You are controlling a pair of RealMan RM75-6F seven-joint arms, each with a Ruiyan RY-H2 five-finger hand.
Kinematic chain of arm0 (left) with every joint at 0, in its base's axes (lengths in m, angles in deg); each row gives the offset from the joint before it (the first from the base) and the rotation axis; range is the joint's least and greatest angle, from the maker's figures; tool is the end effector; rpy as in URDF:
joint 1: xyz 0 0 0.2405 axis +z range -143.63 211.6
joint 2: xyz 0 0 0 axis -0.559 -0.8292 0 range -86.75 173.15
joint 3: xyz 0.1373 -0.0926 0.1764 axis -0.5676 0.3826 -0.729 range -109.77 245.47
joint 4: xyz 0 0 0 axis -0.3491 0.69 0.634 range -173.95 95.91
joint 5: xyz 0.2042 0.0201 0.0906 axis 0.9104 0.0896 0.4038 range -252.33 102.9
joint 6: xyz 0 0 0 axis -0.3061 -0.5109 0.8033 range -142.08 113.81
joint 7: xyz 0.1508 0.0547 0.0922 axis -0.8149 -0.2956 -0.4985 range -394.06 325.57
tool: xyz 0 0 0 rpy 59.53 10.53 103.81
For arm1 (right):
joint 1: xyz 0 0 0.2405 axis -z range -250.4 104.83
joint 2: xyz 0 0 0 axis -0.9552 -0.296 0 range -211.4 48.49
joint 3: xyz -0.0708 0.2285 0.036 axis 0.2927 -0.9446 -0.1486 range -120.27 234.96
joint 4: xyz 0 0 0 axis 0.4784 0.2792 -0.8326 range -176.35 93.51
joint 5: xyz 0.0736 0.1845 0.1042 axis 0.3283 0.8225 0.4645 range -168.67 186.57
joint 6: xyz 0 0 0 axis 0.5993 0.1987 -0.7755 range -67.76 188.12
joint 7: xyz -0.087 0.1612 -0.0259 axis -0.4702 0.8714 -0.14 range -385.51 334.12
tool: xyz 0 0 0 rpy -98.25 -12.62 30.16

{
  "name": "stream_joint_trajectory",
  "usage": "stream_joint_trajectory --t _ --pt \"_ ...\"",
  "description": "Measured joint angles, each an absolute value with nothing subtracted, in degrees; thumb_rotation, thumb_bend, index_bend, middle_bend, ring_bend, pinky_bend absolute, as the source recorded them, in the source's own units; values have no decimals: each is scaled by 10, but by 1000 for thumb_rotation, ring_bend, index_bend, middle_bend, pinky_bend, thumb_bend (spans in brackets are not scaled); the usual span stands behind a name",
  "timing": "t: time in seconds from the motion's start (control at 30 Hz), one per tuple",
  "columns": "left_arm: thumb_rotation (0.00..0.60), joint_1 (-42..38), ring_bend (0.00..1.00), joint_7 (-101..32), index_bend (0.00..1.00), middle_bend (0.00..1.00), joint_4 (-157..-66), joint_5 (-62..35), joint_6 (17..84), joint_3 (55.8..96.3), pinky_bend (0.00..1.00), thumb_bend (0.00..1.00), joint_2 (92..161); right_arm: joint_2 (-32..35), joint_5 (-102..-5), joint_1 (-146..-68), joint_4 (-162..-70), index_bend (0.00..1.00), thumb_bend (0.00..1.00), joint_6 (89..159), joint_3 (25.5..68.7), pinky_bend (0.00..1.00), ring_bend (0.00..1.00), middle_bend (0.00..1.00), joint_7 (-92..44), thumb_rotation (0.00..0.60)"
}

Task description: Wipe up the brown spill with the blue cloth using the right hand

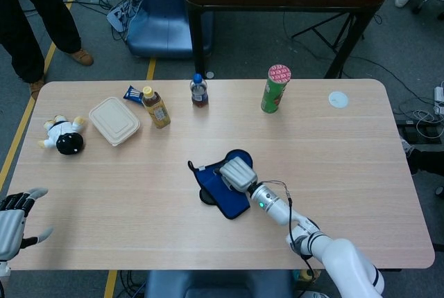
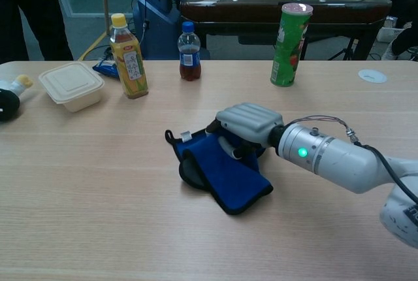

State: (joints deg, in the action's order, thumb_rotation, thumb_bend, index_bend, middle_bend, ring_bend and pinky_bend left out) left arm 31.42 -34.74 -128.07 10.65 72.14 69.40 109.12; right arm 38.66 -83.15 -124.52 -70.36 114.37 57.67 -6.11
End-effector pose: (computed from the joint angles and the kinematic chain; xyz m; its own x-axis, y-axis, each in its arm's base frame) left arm -0.3235 0.2050 0.1360 0.4271 0.0193 0.9040 0.9031 0.0405 -0.4275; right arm -0.1153 -0.3868 -0.1696 0.5221 -0.2531 0.8144 -0.7144 -0.6514 0.2555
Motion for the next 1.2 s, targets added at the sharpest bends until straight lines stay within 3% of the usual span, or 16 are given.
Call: stream_joint_trajectory --t 0.17,0.33,0.77,0.93,1.2 --pt "600 314 206 -346 236 223 -1280 108 720 693 160 127 1093 368 -845 -1229 -728 623 697 1164 594 660 481 557 -66 600" --pt "600 312 206 -346 236 223 -1279 112 720 693 160 127 1095 362 -836 -1223 -718 623 697 1140 592 660 481 557 -77 600" --pt "600 311 206 -345 236 223 -1279 112 720 694 160 127 1094 356 -785 -1222 -646 624 697 1100 545 660 482 557 -77 600" --pt "600 309 206 -344 236 223 -1278 113 719 695 160 127 1094 336 -778 -1227 -666 624 698 1138 526 660 482 557 -62 600" --pt "600 309 206 -344 236 223 -1280 115 721 695 160 127 1094 261 -771 -1231 -798 624 697 1225 486 660 481 557 -70 600"
